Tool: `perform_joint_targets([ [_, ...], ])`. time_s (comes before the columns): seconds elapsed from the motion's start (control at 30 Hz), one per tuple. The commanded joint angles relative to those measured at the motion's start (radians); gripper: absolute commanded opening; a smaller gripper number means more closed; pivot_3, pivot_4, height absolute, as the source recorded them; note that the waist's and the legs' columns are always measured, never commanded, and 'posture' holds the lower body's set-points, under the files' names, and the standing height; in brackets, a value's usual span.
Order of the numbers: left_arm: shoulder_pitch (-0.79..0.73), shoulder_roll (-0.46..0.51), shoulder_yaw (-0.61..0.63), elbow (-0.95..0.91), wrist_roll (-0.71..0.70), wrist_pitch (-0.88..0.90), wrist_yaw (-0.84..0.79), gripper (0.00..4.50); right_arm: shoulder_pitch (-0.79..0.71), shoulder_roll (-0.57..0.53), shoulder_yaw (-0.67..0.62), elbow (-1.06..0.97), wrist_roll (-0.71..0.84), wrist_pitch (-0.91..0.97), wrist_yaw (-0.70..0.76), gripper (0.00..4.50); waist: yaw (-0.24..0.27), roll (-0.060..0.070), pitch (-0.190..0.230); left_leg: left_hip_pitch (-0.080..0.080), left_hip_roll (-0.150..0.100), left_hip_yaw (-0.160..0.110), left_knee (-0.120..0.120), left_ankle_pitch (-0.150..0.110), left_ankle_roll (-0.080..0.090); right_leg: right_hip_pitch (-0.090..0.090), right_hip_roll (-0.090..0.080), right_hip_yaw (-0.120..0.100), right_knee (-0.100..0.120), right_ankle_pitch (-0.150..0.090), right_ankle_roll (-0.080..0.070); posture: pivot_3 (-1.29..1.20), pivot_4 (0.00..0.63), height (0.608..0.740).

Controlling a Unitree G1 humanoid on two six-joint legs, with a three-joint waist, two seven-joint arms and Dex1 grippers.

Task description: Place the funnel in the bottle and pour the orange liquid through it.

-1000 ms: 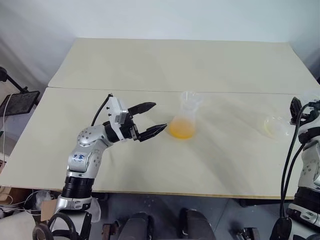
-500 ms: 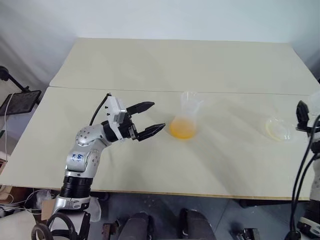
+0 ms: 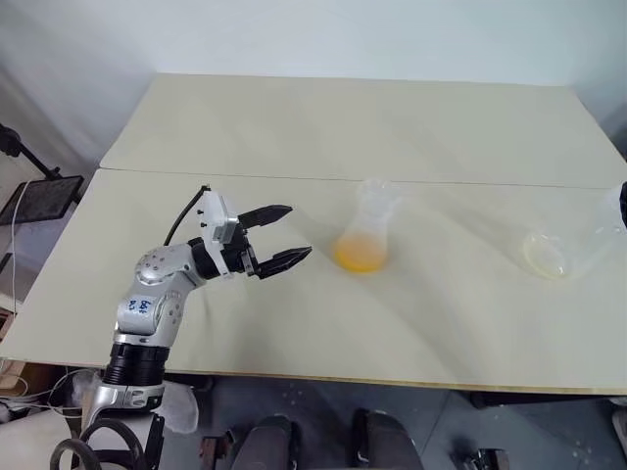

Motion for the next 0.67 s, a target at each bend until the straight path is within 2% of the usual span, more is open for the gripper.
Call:
perform_joint_targets([
  [0.03, 0.008, 0.042, 0.034, -0.01, -0.004, 0.002, -0.02, 4.5, 0.052, -0.071, 0.052, -0.134, 0.11, 0.065, 0.142, 4.47, -0.001, 0.0, 0.0, 0.0, 0.0, 0.0, 0.0, 0.0, 0.0, 0.0, 0.0, 0.0, 0.0, 0.0, 0.0, 0.0, 0.15, 0.74],
  [0.23, 0.097, 0.146, 0.055, -0.031, 0.014, 0.036, -0.035, 4.5, 0.195, -0.076, 0.32, -0.147, 0.008, -0.08, 0.444, 4.47, -0.004, -0.001, 0.0, 0.001, 0.002, -0.001, -0.001, 0.0, 0.0, 0.001, 0.001, 0.0, -0.001, 0.0, 0.0, 0.0, 0.15, 0.74],
  [0.47, 0.265, 0.205, 0.123, -0.134, 0.014, 0.003, -0.021, 4.5, 0.202, -0.035, 0.342, -0.028, -0.02, -0.204, 0.545, 4.47, 0.002, -0.004, 0.002, 0.0, 0.0, -0.004, 0.0, -0.001, 0.001, 0.003, -0.002, 0.0, -0.005, 0.0, 0.0, 0.0, 0.15, 0.74],
  [0.67, 0.364, 0.203, 0.166, -0.201, 0.021, -0.022, 0.003, 4.5, 0.17, -0.042, 0.341, 0.067, -0.052, -0.279, 0.597, 4.47, -0.003, -0.004, 0.001, 0.001, 0.0, -0.003, 0.0, -0.001, 0.0, 0.002, -0.006, 0.001, -0.005, 0.0, 0.0, 0.0, 0.15, 0.74],
])
